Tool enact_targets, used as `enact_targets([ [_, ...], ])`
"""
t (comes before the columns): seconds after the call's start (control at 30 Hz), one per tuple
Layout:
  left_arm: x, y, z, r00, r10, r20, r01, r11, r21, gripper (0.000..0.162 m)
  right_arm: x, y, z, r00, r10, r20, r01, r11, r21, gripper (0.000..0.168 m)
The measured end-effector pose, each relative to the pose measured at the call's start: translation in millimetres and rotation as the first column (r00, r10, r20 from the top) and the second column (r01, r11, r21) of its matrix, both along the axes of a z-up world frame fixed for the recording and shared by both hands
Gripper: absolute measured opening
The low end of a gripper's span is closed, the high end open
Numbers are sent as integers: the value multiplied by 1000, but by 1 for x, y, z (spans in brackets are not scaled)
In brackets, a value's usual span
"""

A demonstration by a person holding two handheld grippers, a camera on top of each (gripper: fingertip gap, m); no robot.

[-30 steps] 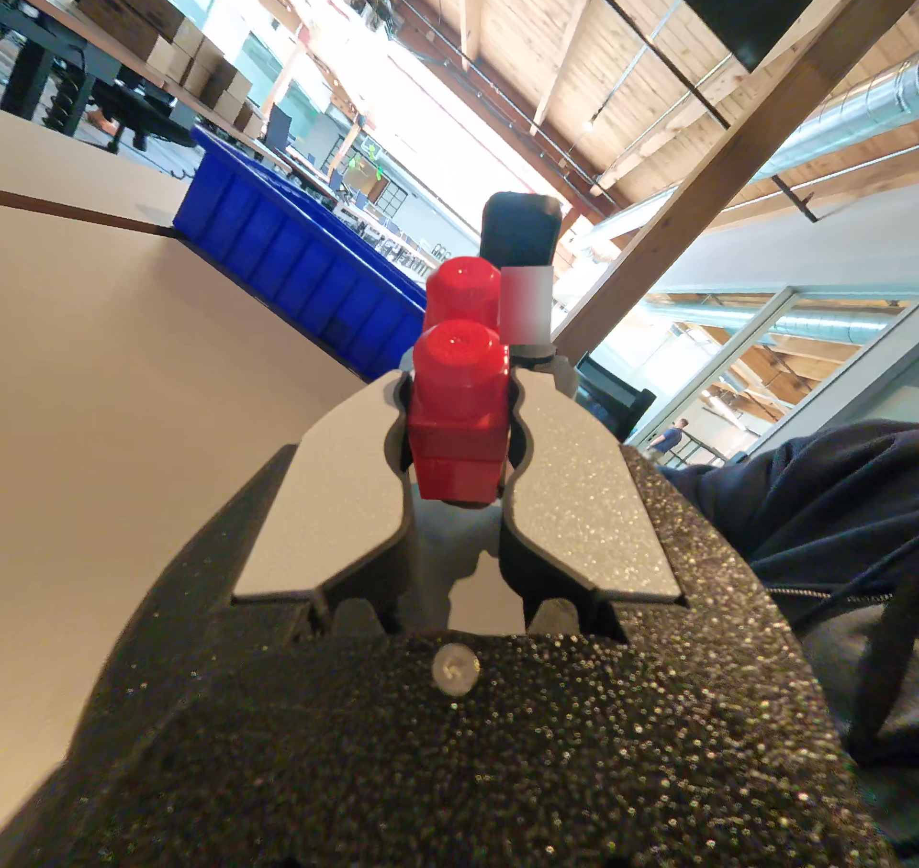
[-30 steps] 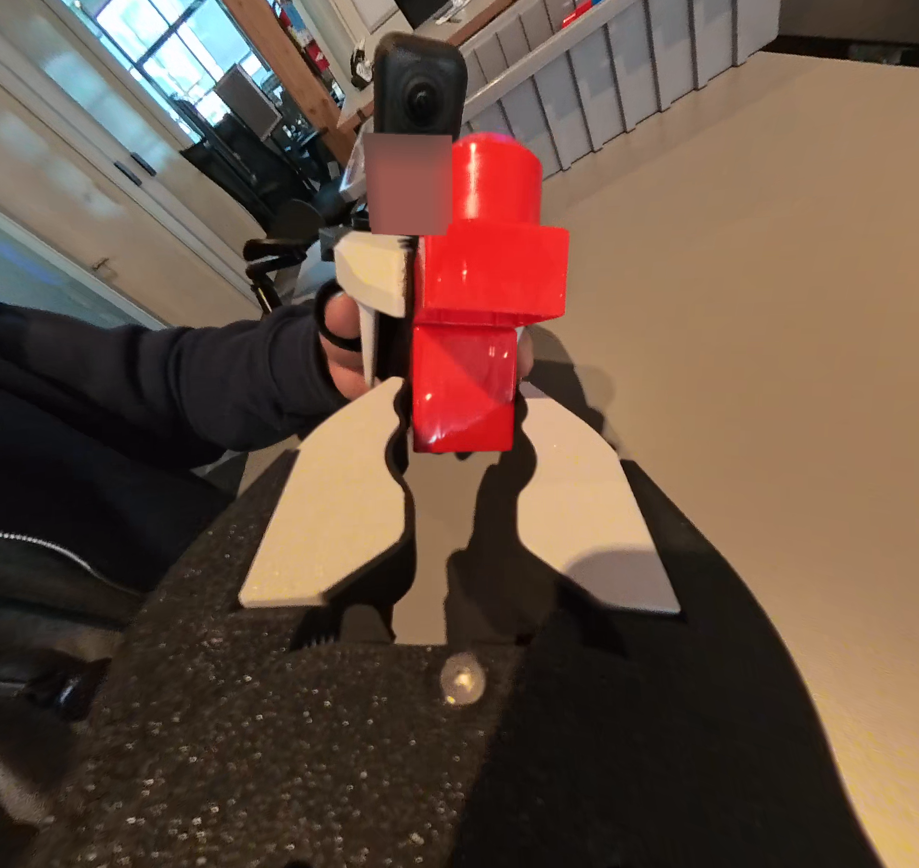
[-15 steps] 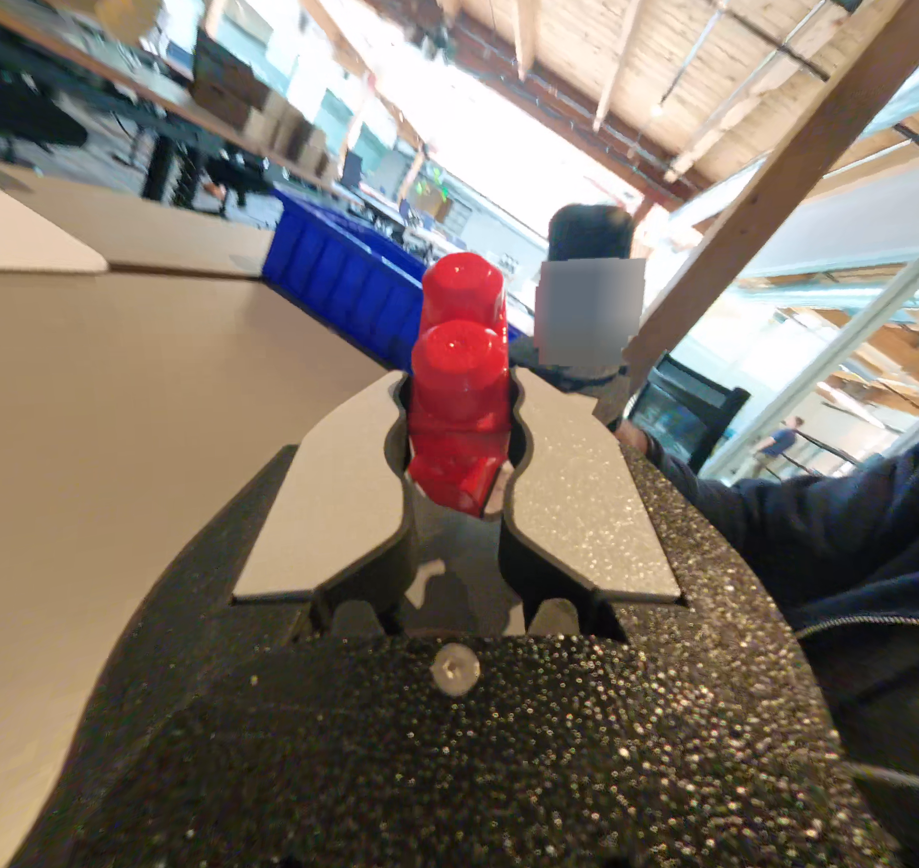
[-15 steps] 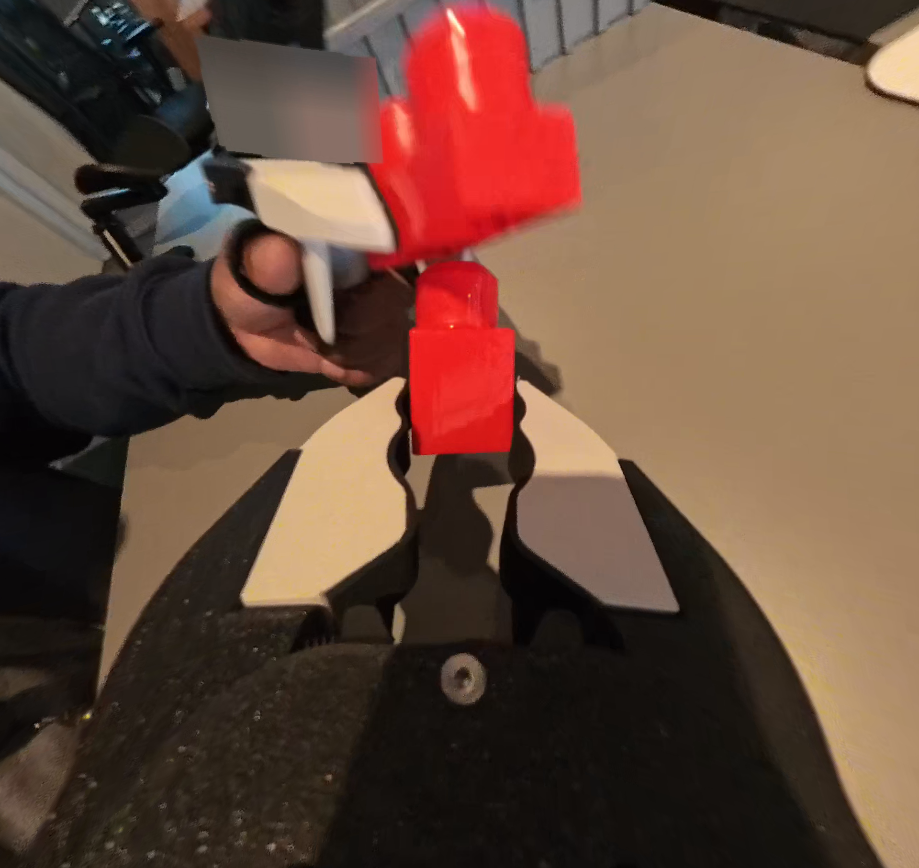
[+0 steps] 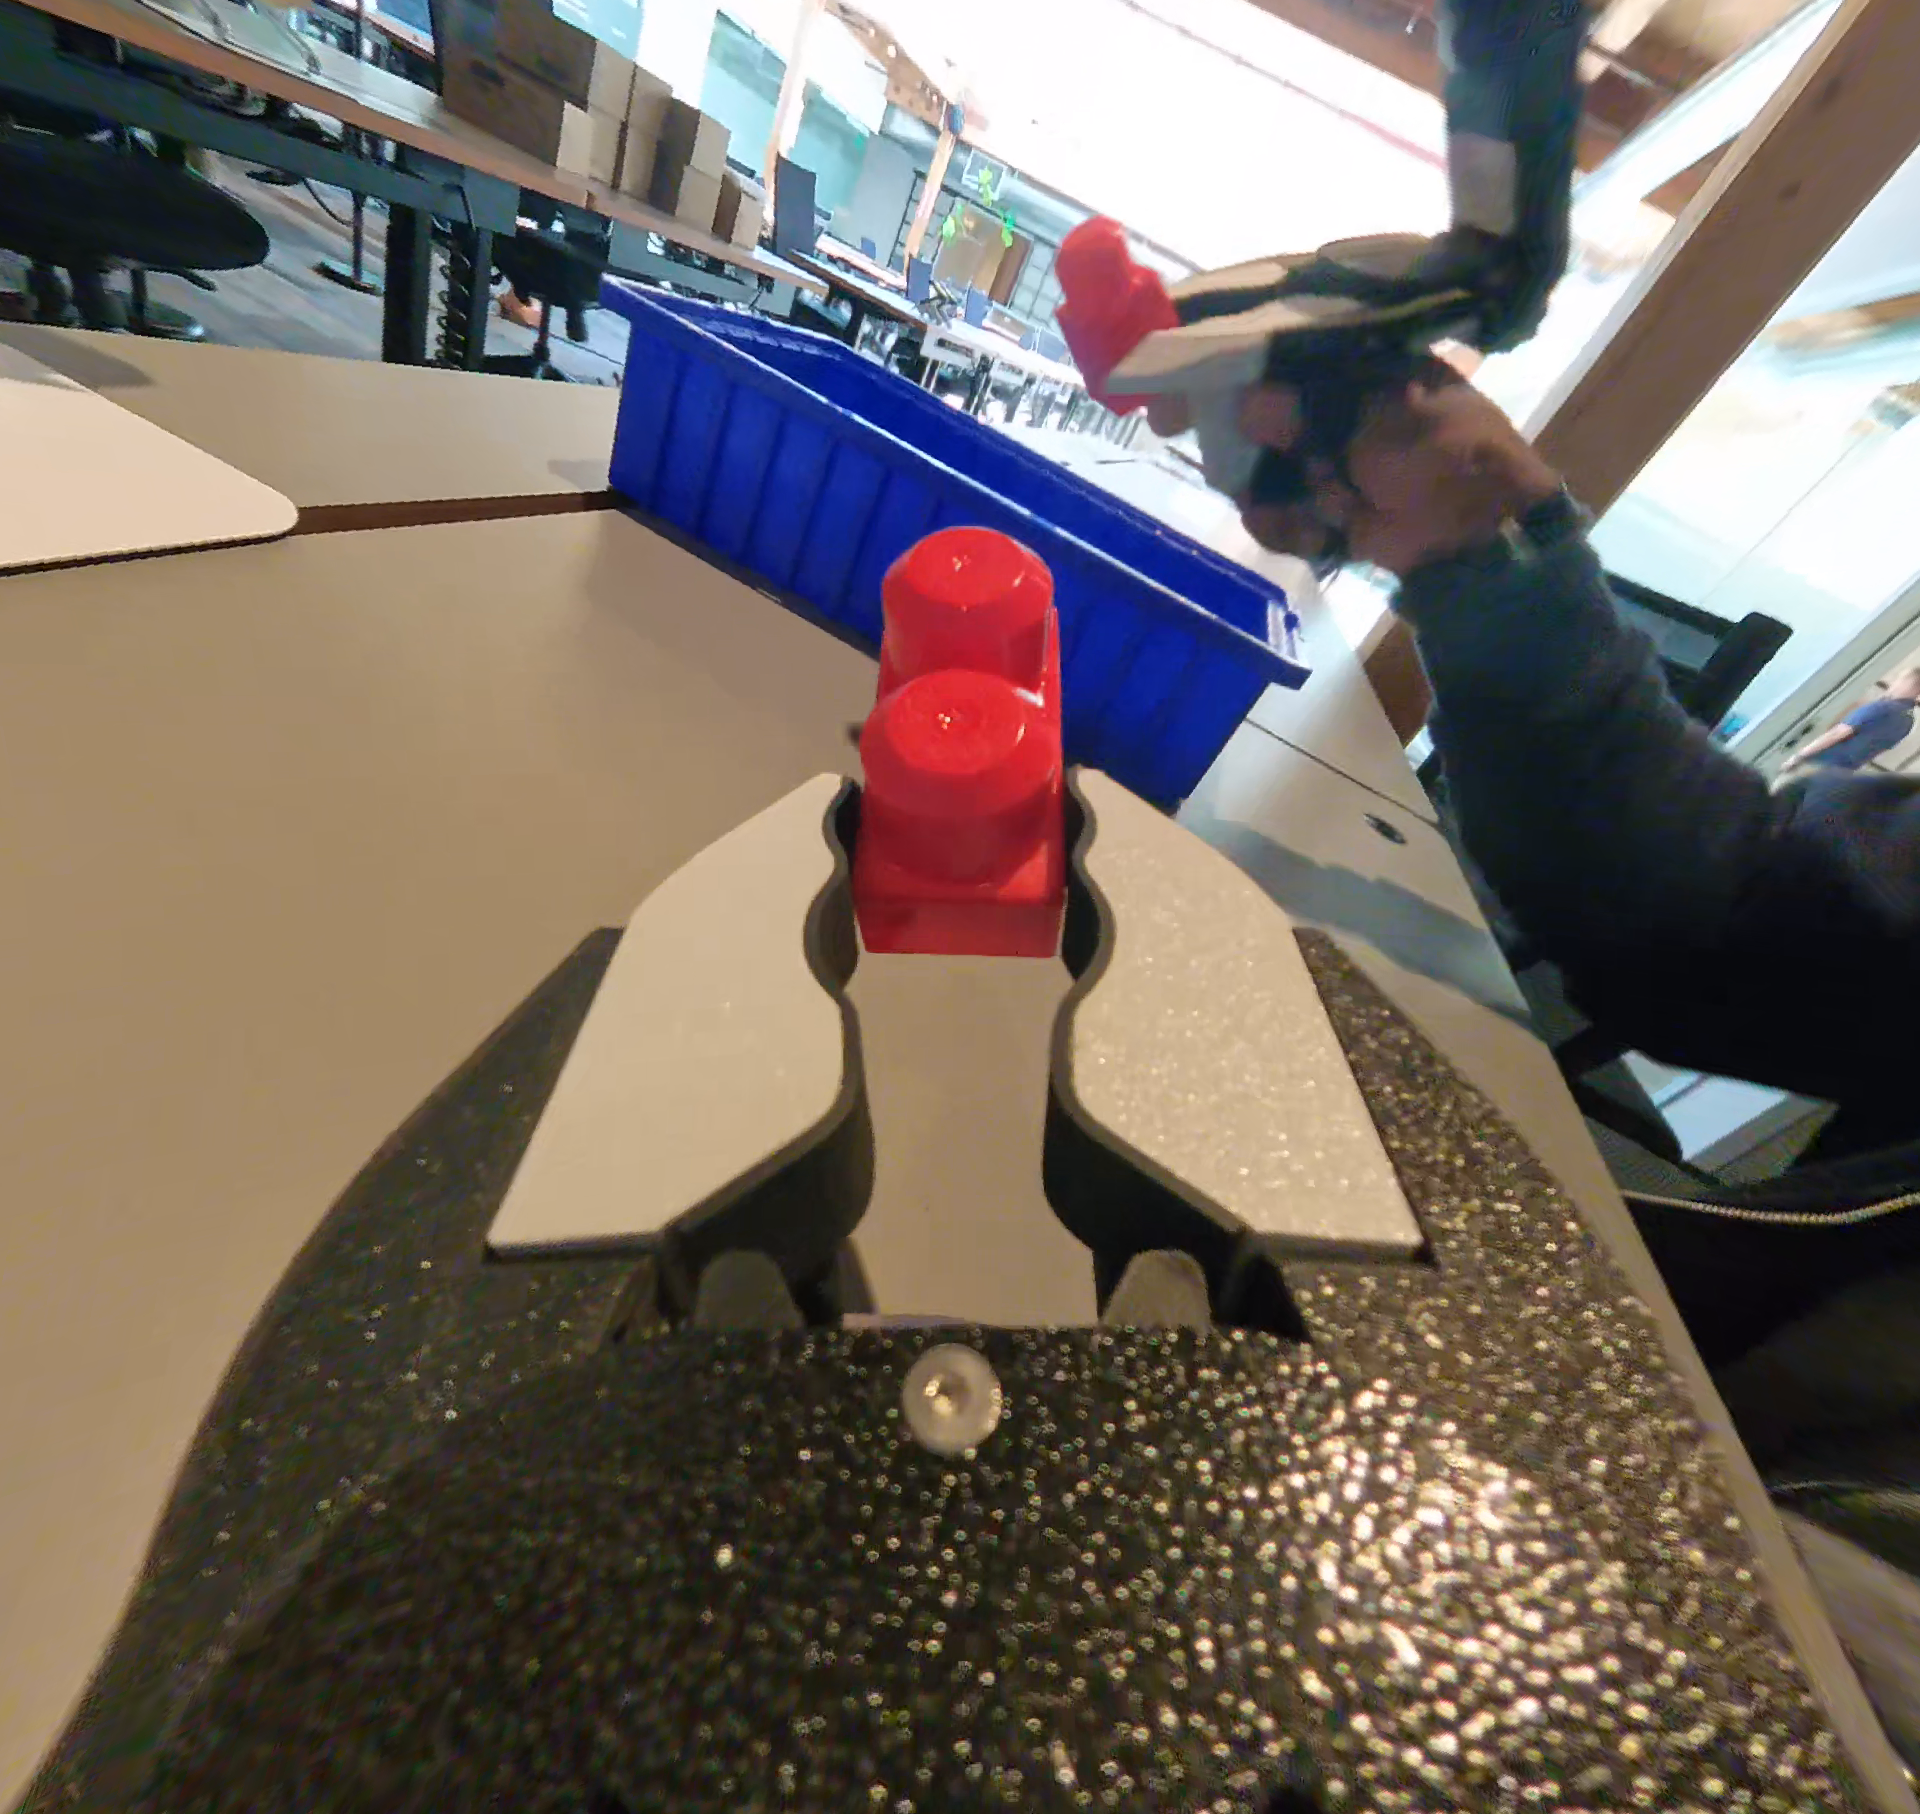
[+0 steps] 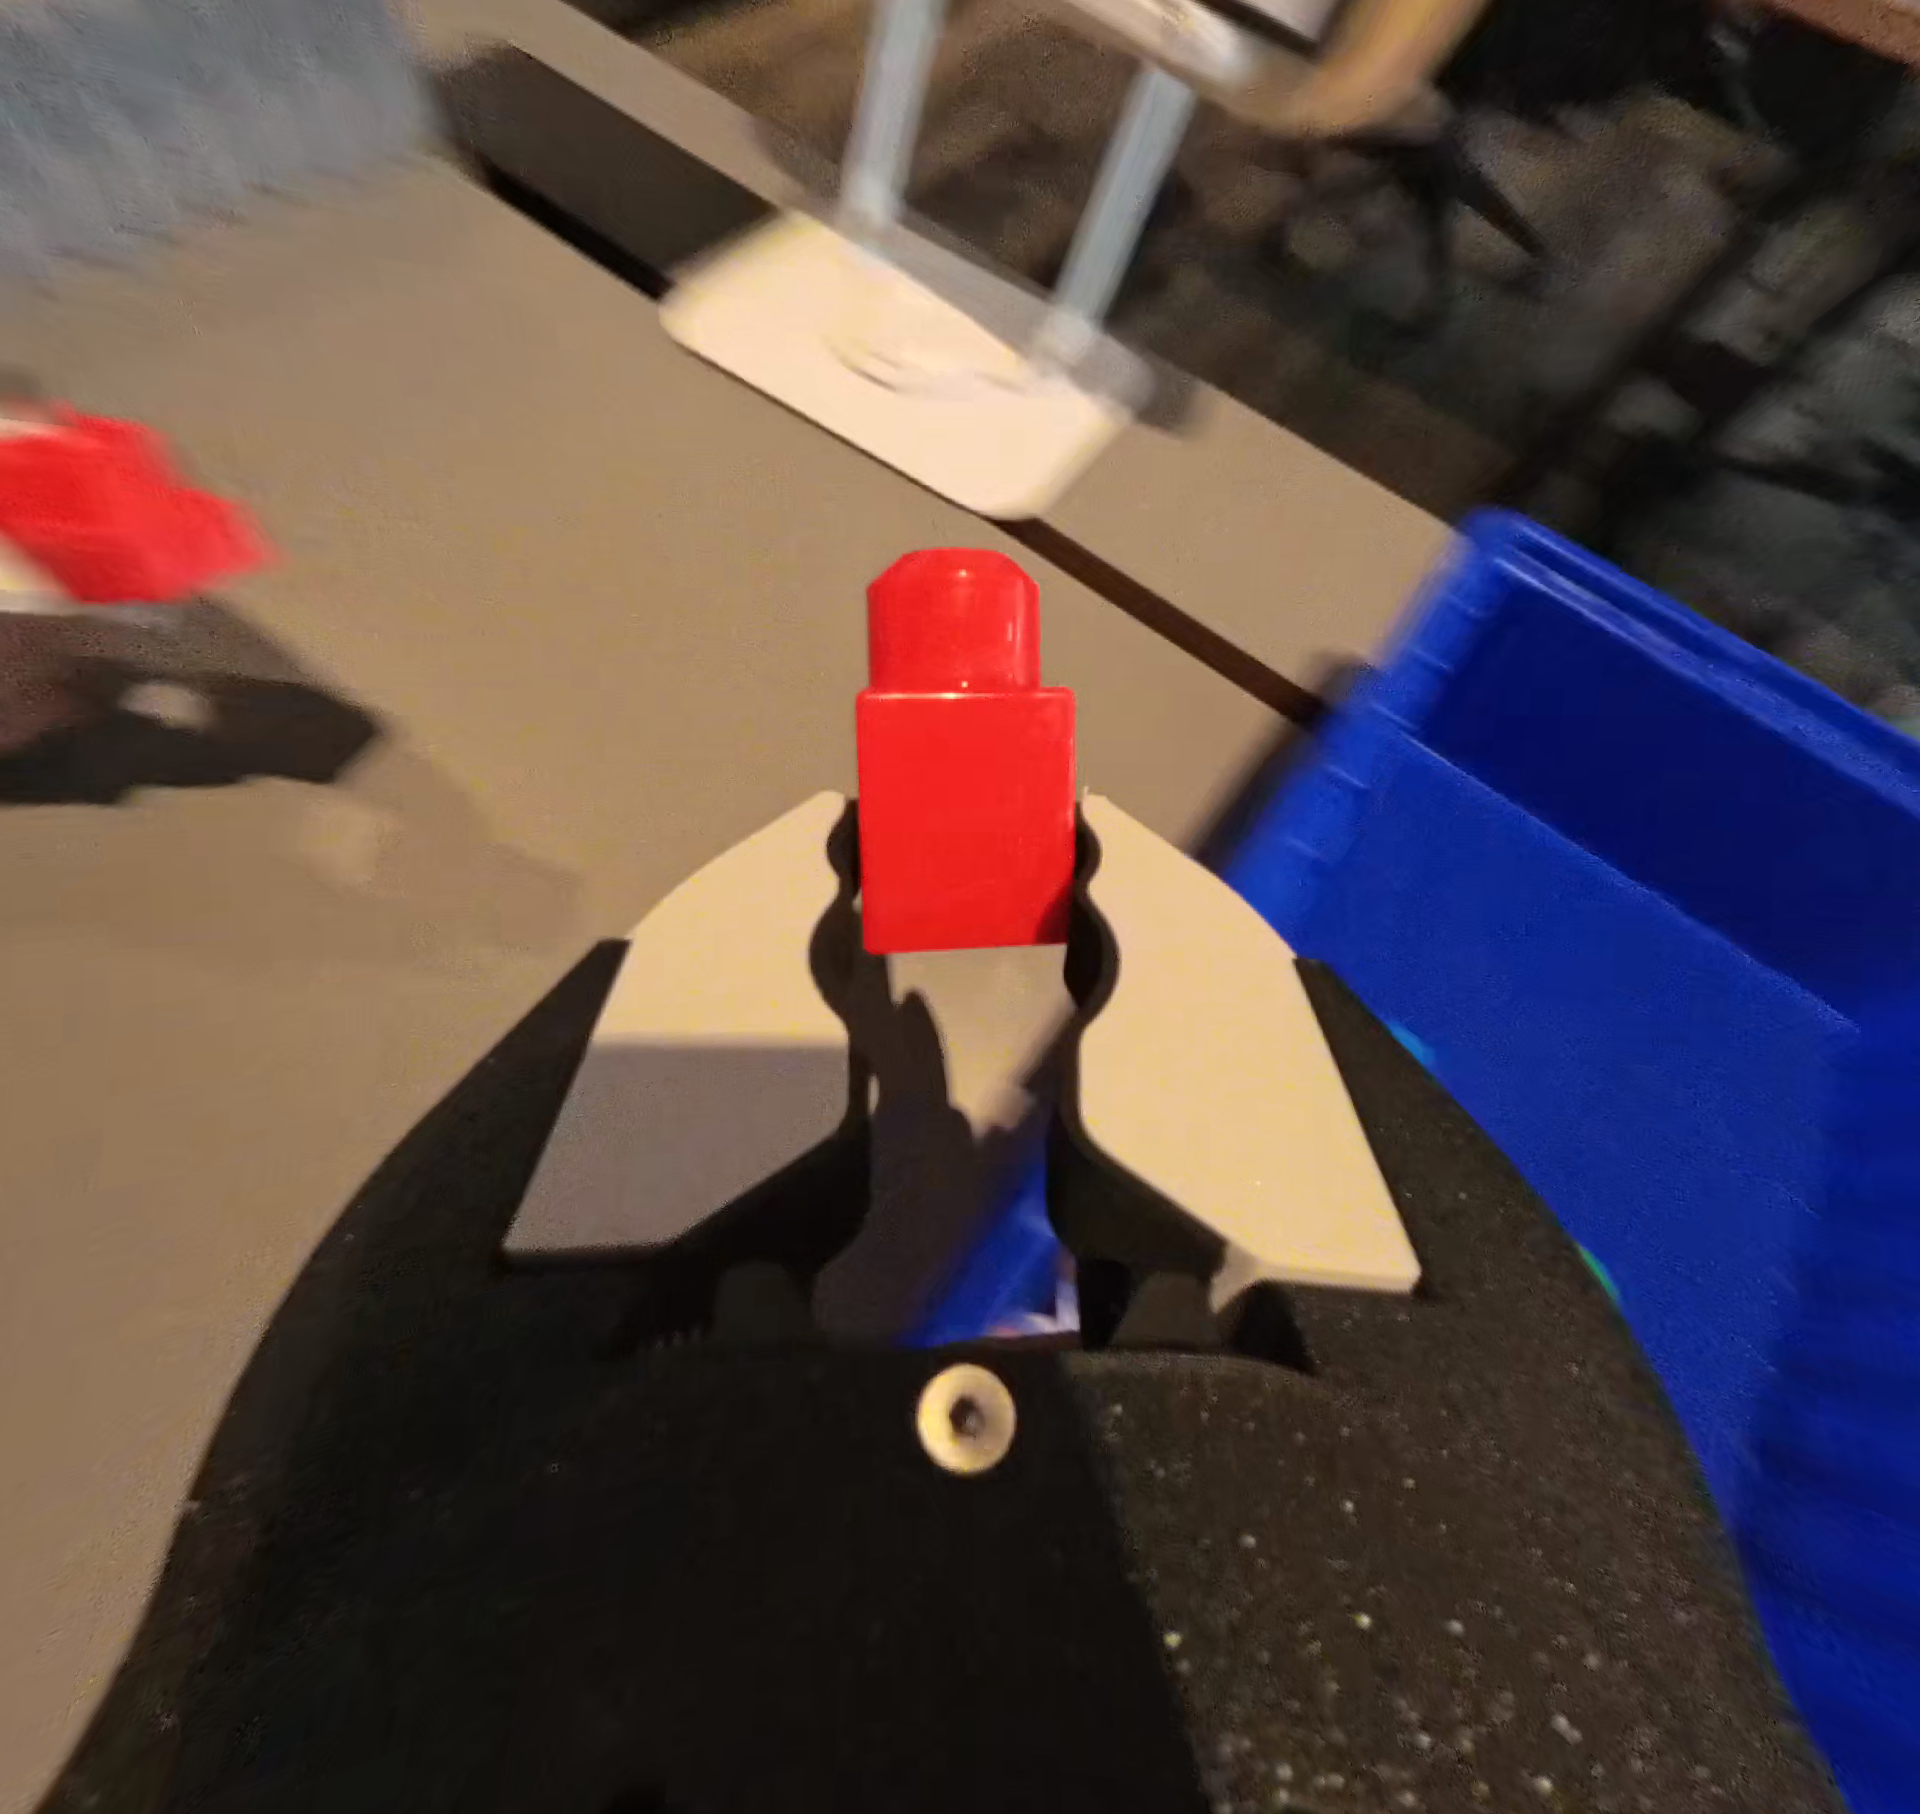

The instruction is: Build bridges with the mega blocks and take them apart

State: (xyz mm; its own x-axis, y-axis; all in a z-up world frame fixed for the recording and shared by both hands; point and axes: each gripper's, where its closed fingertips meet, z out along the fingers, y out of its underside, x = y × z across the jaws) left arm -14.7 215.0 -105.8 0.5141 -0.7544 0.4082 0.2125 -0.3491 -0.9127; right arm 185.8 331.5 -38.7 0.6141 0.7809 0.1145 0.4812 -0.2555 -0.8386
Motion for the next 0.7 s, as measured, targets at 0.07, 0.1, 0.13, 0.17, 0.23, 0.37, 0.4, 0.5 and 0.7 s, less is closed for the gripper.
enact_targets([
  [0.07,3,-1,-3,1000,-6,-24,6,1000,2,35,60,44,-16,989,-124,81,130,989,-72,37],
  [0.1,4,-1,-3,999,-8,-35,8,1000,5,35,87,65,-28,979,-173,106,185,976,-116,37],
  [0.13,6,-2,-4,999,-12,-43,12,1000,8,35,108,85,-41,971,-209,119,227,959,-172,37],
  [0.17,7,-2,-4,999,-14,-49,15,1000,11,35,127,101,-56,960,-244,136,270,935,-230,38],
  [0.23,8,-3,-5,998,-15,-57,16,1000,14,35,151,125,-83,938,-280,207,331,901,-281,38],
  [0.37,7,-3,-5,999,-17,-50,18,1000,12,35,157,146,-115,928,-287,237,357,869,-344,38],
  [0.4,7,-3,-5,999,-21,-50,21,1000,11,35,156,149,-119,928,-292,233,359,868,-342,38],
  [0.5,9,-4,-6,998,-31,-58,31,999,12,35,151,146,-120,936,-279,216,341,872,-351,38],
  [0.7,16,-8,-9,994,-58,-91,60,998,16,35,122,121,-72,961,-223,163,256,939,-230,41],
])
